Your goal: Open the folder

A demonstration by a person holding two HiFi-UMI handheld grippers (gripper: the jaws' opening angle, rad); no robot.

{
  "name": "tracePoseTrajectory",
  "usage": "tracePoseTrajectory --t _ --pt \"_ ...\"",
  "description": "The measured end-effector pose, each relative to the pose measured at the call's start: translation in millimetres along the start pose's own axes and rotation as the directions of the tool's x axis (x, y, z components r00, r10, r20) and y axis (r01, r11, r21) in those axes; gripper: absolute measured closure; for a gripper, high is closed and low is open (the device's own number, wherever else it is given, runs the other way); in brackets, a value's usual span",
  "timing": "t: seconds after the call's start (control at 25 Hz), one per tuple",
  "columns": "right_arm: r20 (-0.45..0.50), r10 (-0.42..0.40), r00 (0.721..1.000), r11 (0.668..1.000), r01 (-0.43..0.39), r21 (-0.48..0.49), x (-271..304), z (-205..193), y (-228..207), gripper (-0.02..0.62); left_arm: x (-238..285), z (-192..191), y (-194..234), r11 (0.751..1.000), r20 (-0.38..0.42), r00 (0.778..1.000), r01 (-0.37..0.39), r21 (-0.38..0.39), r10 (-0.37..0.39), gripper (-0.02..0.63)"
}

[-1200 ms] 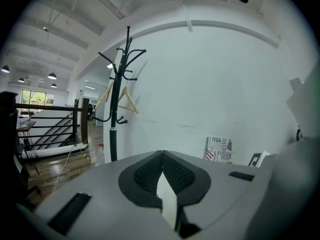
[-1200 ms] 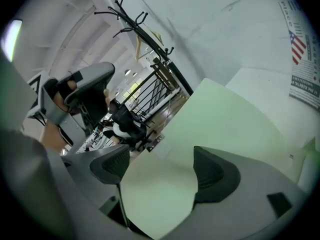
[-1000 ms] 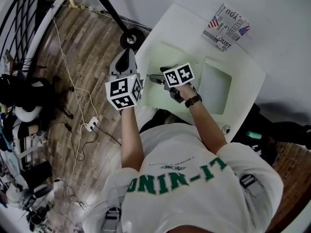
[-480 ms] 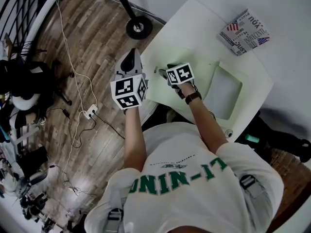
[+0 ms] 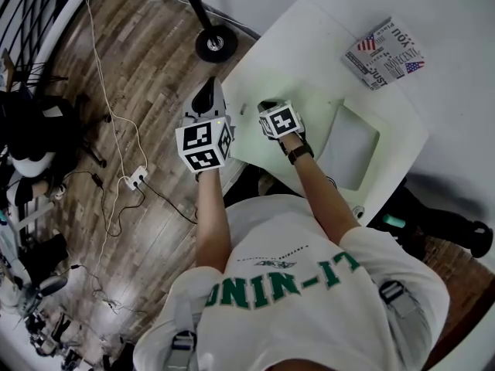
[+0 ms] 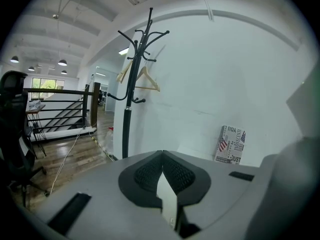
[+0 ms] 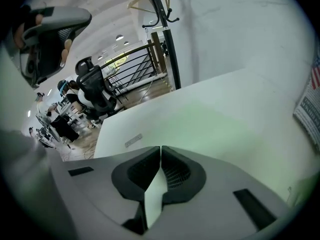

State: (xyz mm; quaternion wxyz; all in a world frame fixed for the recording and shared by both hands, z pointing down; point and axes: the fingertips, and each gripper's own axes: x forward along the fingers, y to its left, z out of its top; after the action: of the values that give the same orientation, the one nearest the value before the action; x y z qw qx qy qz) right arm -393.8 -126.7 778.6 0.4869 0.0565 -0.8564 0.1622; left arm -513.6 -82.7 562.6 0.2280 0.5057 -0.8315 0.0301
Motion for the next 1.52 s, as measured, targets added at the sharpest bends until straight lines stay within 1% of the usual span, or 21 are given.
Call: tracePoseTrajectory --t 0.12,0.28,0.36,0.48,0.68,0.76,0.84,0.92,1.04,1.2,1.28,1.36,1.44,1.52 --pt "0.021 -0.026 0.999 1.0 0.026 -0.013 -1 1 -1 0.575 -3 -3 -6 1.0 -0.013 1.0 0.006 0.006 -0.006 0.592" --pt "0.038 -0.088 0.995 0.99 0.091 -0.106 0 -1 6 0.574 -12 -3 -11 1.0 -0.015 1.0 0.01 0.013 -0.01 0.592" --pt "0.042 -0.104 0.994 0.985 0.109 -0.131 -2 -2 8 0.574 -19 -1 -12 1.0 -0.006 1.0 0.007 0.015 -0.007 0.592" --pt "0.062 -0.089 0.994 0.99 0.095 -0.108 -9 -3 9 0.574 -28 2 -16 1.0 0.008 1.0 0.004 0.015 -0.004 0.592" --pt "0.163 -0.063 0.985 0.996 0.073 -0.051 -49 18 13 0.57 -39 14 -27 0.999 0.04 0.999 0.026 0.023 -0.027 0.592" --pt "0.206 -0.073 0.976 0.996 0.081 -0.031 -66 21 11 0.552 -43 19 -38 0.998 0.052 0.997 0.048 0.033 -0.049 0.592" --pt "0.252 -0.102 0.962 0.994 0.111 -0.022 -88 25 7 0.548 -47 24 -52 0.996 0.062 0.995 0.071 0.048 -0.073 0.592" --pt "0.305 -0.137 0.943 0.99 0.143 0.001 -114 29 -3 0.561 -49 29 -69 0.993 0.072 0.992 0.096 0.063 -0.101 0.592" --pt "0.384 -0.19 0.904 0.982 0.177 0.069 -158 33 -24 0.576 -49 39 -102 0.985 0.085 0.984 0.147 0.095 -0.155 0.592" --pt "0.451 -0.235 0.861 0.972 0.197 0.13 -215 29 -44 0.578 -49 50 -153 0.965 0.094 0.968 0.219 0.141 -0.234 0.592" --pt "0.486 -0.265 0.833 0.964 0.217 0.155 -245 22 -54 0.578 -49 51 -180 0.955 0.095 0.959 0.251 0.159 -0.268 0.592" --pt "0.52 -0.31 0.796 0.951 0.247 0.188 -278 14 -66 0.578 -50 53 -208 0.941 0.094 0.947 0.287 0.18 -0.307 0.592" --pt "0.551 -0.362 0.752 0.932 0.279 0.231 -311 4 -81 0.578 -52 57 -239 0.923 0.093 0.932 0.327 0.205 -0.35 0.592" --pt "0.58 -0.406 0.706 0.914 0.294 0.281 -343 -8 -97 0.578 -55 60 -268 0.905 0.091 0.917 0.361 0.227 -0.389 0.592"
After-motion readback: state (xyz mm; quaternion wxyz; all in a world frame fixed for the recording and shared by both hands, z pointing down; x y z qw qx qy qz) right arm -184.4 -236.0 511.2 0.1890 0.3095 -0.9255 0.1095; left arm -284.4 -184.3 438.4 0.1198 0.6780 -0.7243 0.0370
